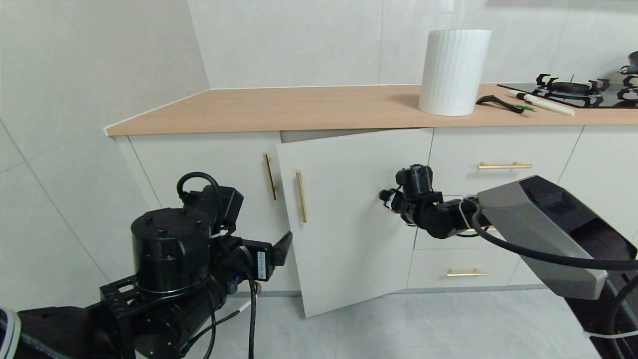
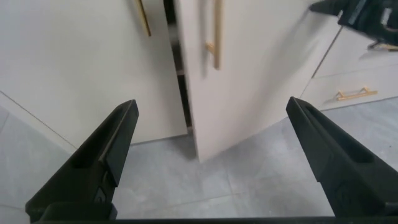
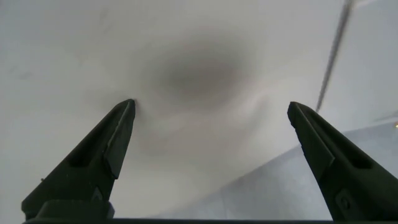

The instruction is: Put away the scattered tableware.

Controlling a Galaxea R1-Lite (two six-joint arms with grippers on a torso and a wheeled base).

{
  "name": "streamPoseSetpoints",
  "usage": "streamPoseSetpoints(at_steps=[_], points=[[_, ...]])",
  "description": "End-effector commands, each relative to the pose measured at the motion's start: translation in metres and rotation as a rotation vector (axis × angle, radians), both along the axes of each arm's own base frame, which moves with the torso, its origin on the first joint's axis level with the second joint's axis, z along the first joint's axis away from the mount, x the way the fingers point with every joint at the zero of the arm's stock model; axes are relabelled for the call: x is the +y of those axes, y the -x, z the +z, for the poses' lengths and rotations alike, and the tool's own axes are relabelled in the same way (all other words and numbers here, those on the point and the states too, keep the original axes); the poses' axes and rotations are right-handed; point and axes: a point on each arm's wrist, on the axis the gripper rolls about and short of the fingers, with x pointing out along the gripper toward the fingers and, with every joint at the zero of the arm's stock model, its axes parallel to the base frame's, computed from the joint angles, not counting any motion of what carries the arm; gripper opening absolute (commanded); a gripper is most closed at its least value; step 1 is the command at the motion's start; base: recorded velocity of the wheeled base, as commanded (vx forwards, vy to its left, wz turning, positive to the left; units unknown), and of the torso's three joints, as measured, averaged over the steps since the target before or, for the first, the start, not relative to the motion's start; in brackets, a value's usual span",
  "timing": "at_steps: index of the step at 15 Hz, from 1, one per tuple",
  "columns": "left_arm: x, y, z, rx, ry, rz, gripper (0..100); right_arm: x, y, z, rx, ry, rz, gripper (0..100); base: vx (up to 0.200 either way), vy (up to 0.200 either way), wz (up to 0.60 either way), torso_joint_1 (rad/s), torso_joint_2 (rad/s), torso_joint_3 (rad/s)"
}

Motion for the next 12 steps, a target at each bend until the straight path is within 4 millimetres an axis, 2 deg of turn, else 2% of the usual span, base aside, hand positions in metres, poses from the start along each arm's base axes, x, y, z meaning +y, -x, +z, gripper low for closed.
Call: streamPoseSetpoints(at_steps=[1, 3, 6, 8, 12], points=[[-0.001, -0.001, -0.003, 0.009, -0.007, 0.001, 100, -0.003, -0.010, -0.011, -0.009, 0.007, -0.036, 100, 0.000, 0.000, 0.00, 0.000, 0.00, 0.000], [-0.001, -0.002, -0.004, 0.013, -0.009, 0.001, 100, -0.015, -0.022, -0.016, -0.031, 0.017, -0.107, 100, 0.000, 0.000, 0.00, 0.000, 0.00, 0.000], [-0.002, -0.002, -0.005, 0.014, -0.010, 0.001, 100, -0.021, -0.034, -0.018, -0.066, 0.021, -0.164, 100, 0.000, 0.000, 0.00, 0.000, 0.00, 0.000], [-0.002, -0.002, -0.005, 0.014, -0.010, 0.001, 100, -0.021, -0.036, -0.024, -0.062, 0.029, -0.178, 100, 0.000, 0.000, 0.00, 0.000, 0.00, 0.000], [-0.002, -0.003, -0.006, 0.018, -0.013, 0.001, 100, -0.024, -0.036, -0.024, -0.062, 0.029, -0.183, 100, 0.000, 0.000, 0.00, 0.000, 0.00, 0.000]])
